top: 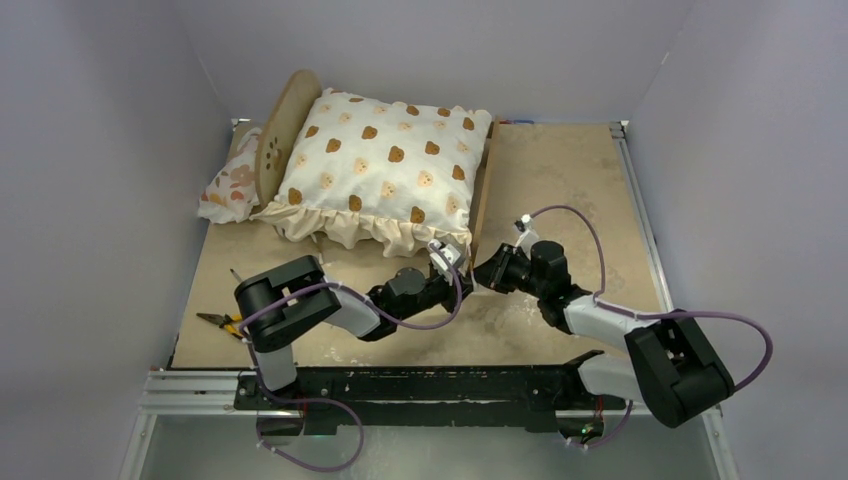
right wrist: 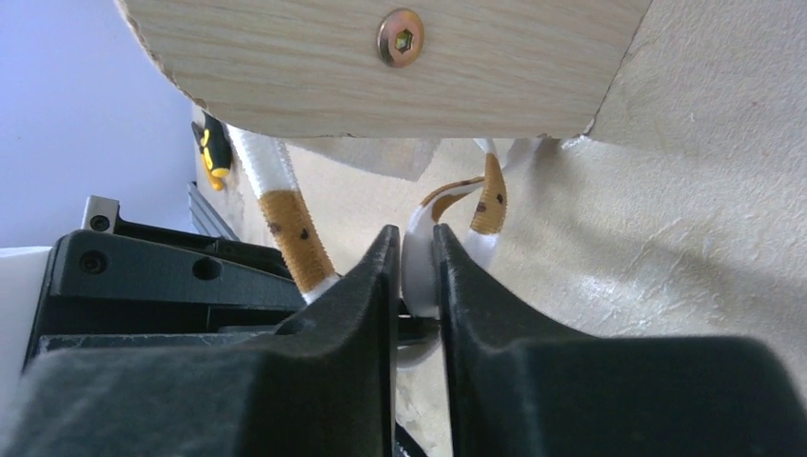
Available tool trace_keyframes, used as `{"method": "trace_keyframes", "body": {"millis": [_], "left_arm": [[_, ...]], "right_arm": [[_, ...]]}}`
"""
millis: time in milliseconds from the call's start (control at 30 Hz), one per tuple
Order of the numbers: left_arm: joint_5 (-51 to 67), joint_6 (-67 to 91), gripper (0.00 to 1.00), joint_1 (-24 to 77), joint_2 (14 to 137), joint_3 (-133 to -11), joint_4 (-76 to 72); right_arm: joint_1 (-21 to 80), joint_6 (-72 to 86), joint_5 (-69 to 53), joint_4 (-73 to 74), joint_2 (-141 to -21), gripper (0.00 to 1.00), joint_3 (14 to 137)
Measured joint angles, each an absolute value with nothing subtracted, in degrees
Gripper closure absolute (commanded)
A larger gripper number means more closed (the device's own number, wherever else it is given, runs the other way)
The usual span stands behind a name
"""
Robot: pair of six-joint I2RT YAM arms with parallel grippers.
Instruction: Set up the pet bed
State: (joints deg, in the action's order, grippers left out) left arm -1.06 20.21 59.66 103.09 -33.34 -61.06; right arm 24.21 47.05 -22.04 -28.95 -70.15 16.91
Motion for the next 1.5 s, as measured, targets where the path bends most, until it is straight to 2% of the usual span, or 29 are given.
{"method": "trace_keyframes", "body": {"millis": [100,200,467,600,767,1133,1300,1500], "left_arm": [[-0.9,18.9,0.92,59.7,103.4,-33.8,-60.6],[-0.6,18.2,0.84,59.7,103.4,-34.1,-59.4],[-2.1,17.9,0.54,59.7,99.9,-34.2,-52.0],[-5.1,16.4,0.46,59.6,93.6,-33.9,-45.5],[-9.6,11.5,0.43,59.5,90.1,-35.1,-38.3],[-12.7,0.5,0.44,56.9,100.0,-39.9,-31.1],[-14.5,6.0,0.47,55.8,100.5,-41.1,-32.4],[-19.8,22.3,0.46,55.9,100.5,-40.4,-35.9]], "right_arm": [[24.0,46.8,-22.5,-29.4,-70.7,1.00,16.9],[23.9,46.5,-22.7,-29.5,-71.4,1.00,16.9],[23.5,45.2,-23.2,-28.5,-71.6,1.00,16.9],[23.3,44.1,-23.2,-27.2,-71.5,1.00,16.9],[23.2,43.0,-23.2,-26.9,-72.1,1.00,16.9],[23.1,40.2,-22.2,-26.9,-76.9,1.00,18.1],[23.0,39.5,-22.0,-27.0,-77.9,1.00,18.1],[22.9,39.0,-22.0,-27.3,-78.5,1.00,18.1]]}}
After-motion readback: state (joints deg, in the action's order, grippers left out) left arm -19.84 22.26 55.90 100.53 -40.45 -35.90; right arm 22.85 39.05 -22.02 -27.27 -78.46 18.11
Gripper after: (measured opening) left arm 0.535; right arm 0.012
